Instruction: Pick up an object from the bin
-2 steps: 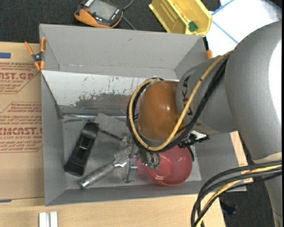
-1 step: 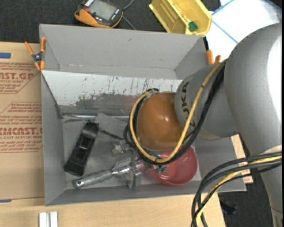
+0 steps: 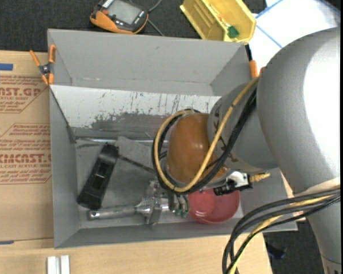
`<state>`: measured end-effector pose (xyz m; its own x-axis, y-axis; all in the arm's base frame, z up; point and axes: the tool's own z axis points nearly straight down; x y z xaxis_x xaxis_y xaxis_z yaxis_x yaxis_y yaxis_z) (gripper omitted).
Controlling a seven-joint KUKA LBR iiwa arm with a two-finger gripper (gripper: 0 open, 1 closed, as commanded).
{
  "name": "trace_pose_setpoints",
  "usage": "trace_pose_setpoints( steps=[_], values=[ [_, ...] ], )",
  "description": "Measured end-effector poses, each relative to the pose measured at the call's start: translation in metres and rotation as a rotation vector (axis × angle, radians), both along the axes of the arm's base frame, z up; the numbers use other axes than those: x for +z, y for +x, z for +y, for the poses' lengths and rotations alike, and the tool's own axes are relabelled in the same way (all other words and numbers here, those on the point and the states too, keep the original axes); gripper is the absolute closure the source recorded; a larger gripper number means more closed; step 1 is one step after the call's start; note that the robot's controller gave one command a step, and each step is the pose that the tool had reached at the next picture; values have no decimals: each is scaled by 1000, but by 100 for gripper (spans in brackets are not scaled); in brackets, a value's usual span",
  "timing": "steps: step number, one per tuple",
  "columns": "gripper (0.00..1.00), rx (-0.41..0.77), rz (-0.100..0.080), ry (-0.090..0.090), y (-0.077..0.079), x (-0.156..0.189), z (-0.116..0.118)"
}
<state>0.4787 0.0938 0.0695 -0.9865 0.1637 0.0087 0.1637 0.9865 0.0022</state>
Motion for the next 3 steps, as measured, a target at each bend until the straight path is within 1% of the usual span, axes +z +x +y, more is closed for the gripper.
trace_pose_setpoints(
  steps=[1,2,3],
  values=[
    [100,0,0,0,0,0,0],
    [100,1,2,1,0,121,0],
    [100,0,-4,0,1,82,0]
  ],
)
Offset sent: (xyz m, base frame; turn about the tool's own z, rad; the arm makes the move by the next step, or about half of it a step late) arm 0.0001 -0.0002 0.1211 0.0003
